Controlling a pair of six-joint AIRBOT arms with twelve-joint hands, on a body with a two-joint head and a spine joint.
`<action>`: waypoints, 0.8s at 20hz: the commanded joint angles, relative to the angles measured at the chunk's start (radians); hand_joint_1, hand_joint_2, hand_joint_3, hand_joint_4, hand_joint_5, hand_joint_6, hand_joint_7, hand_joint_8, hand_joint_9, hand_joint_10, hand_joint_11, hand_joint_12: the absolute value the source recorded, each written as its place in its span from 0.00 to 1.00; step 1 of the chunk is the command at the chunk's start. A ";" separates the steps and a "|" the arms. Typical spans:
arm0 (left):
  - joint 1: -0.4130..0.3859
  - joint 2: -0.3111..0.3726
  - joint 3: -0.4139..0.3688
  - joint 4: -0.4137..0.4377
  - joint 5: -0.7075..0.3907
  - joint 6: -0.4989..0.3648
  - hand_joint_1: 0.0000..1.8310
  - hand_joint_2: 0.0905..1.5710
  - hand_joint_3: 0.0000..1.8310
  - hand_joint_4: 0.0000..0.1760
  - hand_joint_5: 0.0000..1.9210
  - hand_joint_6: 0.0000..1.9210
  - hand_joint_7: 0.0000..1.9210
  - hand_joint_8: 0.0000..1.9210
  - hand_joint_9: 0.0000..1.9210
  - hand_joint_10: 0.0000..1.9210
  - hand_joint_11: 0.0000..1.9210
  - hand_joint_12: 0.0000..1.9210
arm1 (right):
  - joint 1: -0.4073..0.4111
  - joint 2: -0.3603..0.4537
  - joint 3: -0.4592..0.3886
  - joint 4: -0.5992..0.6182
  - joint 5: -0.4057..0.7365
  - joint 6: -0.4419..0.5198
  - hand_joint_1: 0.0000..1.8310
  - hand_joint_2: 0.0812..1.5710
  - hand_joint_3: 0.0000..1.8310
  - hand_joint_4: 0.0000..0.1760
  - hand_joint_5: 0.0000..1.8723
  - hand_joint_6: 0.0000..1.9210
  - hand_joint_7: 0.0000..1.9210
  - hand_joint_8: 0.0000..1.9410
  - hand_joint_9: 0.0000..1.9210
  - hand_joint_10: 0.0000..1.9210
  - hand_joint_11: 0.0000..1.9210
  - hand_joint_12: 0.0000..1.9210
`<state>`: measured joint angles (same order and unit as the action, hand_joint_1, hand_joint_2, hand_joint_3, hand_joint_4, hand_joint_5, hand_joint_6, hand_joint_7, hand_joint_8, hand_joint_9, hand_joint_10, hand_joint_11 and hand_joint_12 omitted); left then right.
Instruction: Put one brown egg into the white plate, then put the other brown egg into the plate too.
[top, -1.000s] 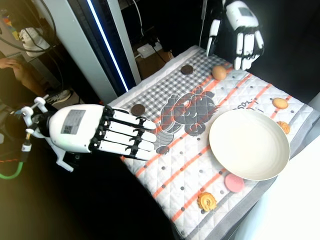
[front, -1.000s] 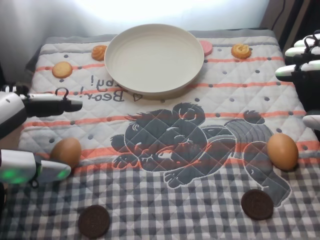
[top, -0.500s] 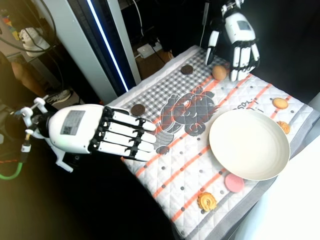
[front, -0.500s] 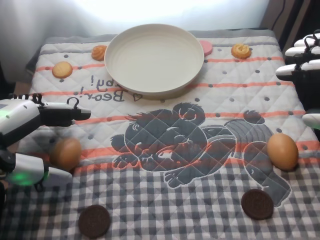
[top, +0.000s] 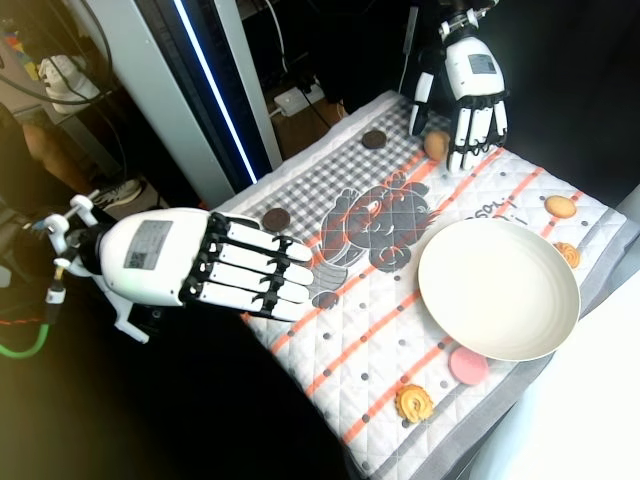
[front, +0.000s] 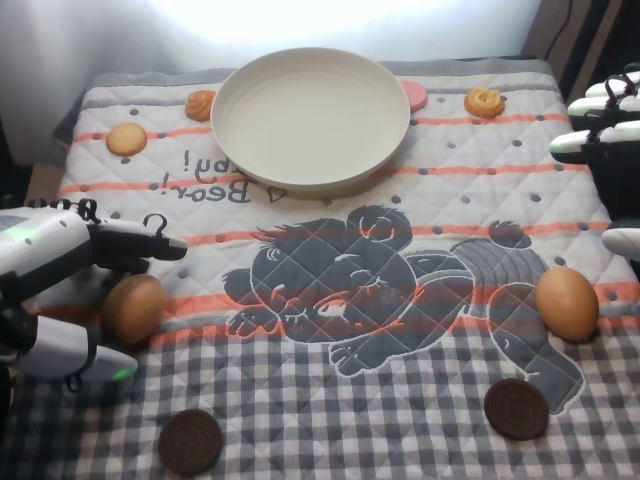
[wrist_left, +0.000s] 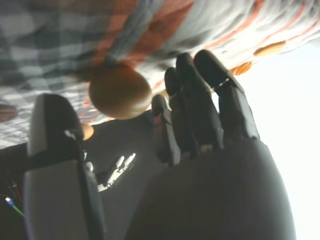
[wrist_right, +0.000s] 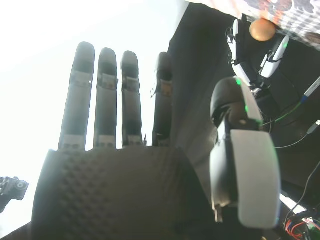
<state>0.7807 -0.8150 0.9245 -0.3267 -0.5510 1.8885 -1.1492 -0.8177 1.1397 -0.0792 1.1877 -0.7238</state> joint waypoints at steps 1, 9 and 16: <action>-0.009 -0.006 0.001 0.012 -0.067 -0.001 0.59 0.55 0.00 0.87 0.26 0.00 0.38 0.01 0.38 0.02 0.12 0.67 | 0.011 -0.002 0.006 0.034 0.117 0.000 0.24 0.74 0.00 0.51 0.32 0.00 0.26 0.00 0.25 0.01 0.23 0.05; -0.023 -0.007 0.009 0.019 -0.059 -0.001 0.61 0.58 0.00 0.15 0.47 0.00 0.45 0.27 0.26 0.59 0.10 0.78 | 0.001 -0.002 0.007 0.040 0.116 0.000 0.24 0.75 0.00 0.53 0.32 0.00 0.28 0.00 0.27 0.01 0.25 0.06; -0.024 -0.003 0.012 0.004 -0.062 -0.001 0.69 0.68 0.00 0.00 0.63 0.19 0.48 0.65 0.33 0.73 0.12 0.84 | 0.001 -0.004 0.008 0.042 0.116 0.000 0.24 0.75 0.00 0.50 0.33 0.00 0.29 0.00 0.29 0.01 0.26 0.06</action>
<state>0.7643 -0.8211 0.9340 -0.3286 -0.5354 1.8847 -1.1526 -0.8196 1.1408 -0.0719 1.1847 -0.7242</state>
